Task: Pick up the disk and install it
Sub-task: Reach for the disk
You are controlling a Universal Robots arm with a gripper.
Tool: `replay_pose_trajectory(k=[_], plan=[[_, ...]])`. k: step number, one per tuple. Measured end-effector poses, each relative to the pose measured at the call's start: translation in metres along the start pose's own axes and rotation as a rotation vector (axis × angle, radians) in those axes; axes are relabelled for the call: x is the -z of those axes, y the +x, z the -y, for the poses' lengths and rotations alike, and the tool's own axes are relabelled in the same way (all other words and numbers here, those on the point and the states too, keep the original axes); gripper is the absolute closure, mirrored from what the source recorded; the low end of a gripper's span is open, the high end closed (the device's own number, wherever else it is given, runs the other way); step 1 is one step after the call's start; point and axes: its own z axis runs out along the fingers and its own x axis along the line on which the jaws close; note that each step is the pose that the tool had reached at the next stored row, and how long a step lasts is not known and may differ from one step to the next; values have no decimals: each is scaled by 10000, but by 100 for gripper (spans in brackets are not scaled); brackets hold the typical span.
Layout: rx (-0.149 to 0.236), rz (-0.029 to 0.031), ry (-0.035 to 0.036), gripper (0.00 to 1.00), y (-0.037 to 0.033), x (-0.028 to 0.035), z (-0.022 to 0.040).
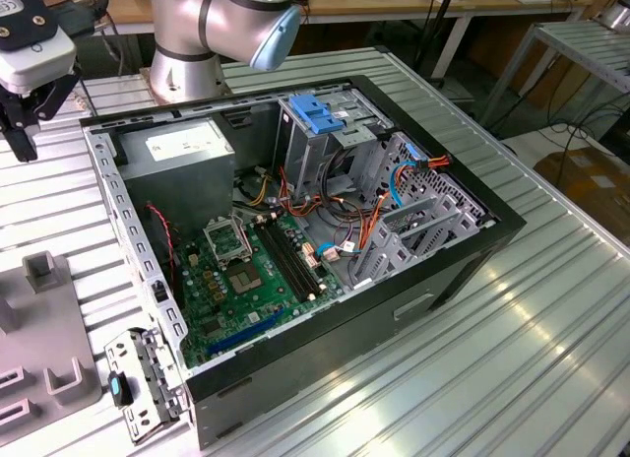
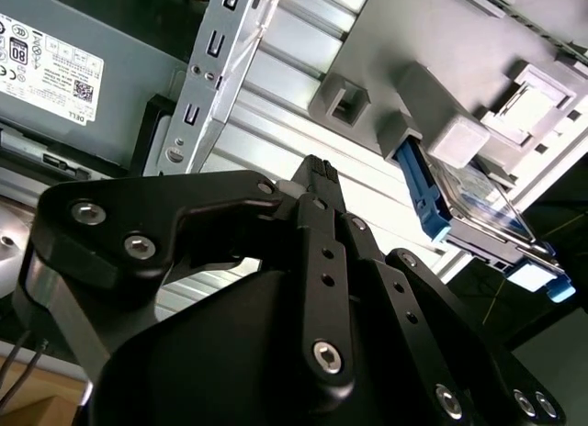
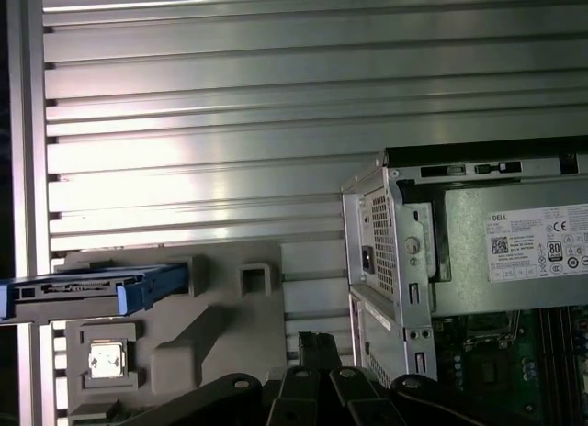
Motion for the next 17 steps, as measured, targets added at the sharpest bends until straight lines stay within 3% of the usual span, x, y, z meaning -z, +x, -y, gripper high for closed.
replay_pose_trajectory(k=[4,6,10,13,17], plan=[[0,0,0,89,51,1,1],[1,0,0,89,132,3,-5],[0,0,11,89,222,4,-19],[10,13,171,89,274,-10,-47],[18,0,196,89,326,-22,-85]])
